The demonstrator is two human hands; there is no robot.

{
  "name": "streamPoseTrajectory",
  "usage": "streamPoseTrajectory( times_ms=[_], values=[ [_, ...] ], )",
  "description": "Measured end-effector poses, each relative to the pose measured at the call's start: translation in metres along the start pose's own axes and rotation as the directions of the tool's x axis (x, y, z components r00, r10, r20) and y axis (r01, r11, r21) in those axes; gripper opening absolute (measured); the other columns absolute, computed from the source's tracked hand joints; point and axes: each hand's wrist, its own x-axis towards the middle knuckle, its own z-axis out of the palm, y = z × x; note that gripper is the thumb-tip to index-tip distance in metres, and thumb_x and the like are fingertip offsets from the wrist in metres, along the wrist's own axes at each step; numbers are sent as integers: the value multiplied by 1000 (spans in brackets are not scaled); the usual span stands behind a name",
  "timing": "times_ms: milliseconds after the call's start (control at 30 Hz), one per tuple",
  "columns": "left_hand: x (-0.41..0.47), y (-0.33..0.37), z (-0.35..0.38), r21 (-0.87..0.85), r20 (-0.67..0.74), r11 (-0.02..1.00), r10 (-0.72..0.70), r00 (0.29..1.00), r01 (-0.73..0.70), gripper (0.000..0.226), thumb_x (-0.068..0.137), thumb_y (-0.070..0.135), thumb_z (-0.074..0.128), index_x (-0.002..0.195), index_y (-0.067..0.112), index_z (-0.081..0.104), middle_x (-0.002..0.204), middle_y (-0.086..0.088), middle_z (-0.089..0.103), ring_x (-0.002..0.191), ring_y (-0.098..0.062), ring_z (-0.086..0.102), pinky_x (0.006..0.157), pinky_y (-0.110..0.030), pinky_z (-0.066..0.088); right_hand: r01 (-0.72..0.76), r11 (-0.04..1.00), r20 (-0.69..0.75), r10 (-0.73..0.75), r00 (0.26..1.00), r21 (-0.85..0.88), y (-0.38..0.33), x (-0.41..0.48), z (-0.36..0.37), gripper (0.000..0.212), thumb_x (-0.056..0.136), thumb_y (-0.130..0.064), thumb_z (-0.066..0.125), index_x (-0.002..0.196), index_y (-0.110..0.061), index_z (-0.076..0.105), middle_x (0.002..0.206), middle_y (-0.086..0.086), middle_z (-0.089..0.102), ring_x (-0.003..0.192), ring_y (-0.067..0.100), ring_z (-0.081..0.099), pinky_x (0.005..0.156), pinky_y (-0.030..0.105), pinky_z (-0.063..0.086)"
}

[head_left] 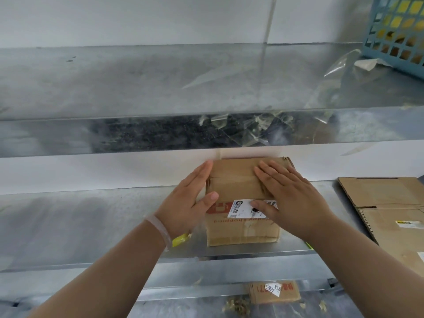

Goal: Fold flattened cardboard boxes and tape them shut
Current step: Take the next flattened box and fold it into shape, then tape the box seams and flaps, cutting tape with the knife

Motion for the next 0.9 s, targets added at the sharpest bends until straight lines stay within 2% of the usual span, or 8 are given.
streamPoseTrajectory(
  times_ms=[133,233,333,467,533,667,767,900],
  values=[
    [-51,-58,3,89,-135,958,-258,957,271,53,84,66,40,127,37,54,126,20,51,119,-4,44,105,-28,37,16,1000,-2,-16,1000,11,-1,1,0,83,89,-69,26,148,-14,43,154,2,40,144,14,33,120,35,19],
    [-94,-96,17,441,61,888,-171,983,127,43,70,69,49,91,37,68,95,19,66,104,-16,63,86,-38,55,20,1000,-15,-19,1000,23,-1,1,1,81,89,-68,30,146,-13,46,152,3,42,143,16,36,120,35,21],
    [-106,-108,25,502,39,863,-91,995,60,28,70,47,48,87,37,68,89,16,68,105,-22,66,92,-39,48,7,999,-15,-7,1000,37,0,1,3,81,88,-70,29,147,-16,44,154,0,40,144,14,33,119,35,22],
    [-90,-87,13,257,-186,959,-76,980,123,33,82,41,50,105,23,66,93,5,68,87,-17,62,80,-32,49,-3,998,-18,4,1000,57,1,1,1,81,87,-72,29,147,-20,44,153,-3,41,144,13,34,119,39,28],
    [-77,-60,-5,68,-299,985,-133,945,160,39,86,47,46,110,23,65,95,14,64,85,-4,57,74,-25,46,4,998,-25,-3,1000,63,2,1,1,80,87,-73,30,145,-20,46,152,-2,43,142,14,36,118,41,30],
    [-56,-1,-47,-182,-430,974,-200,880,133,17,83,57,43,91,53,57,87,23,62,81,2,55,65,-14,41,-5,998,-20,6,1000,66,1,0,2,82,86,-76,29,147,-23,44,153,-5,40,144,11,33,119,39,27],
    [-33,38,-67,-321,-389,945,-188,902,59,16,82,59,47,91,61,59,91,23,66,85,-4,61,73,-20,47,-17,997,-28,19,999,77,0,0,3,84,87,-79,23,147,-23,44,153,-6,41,144,11,33,119,39,26],
    [8,78,-70,-405,-248,904,-256,934,140,36,88,47,58,73,16,70,62,5,60,60,-10,54,64,-24,42,-11,994,-49,17,999,107,0,1,3,83,89,-77,21,144,-21,48,150,-3,46,142,13,37,117,43,31]
  ],
)
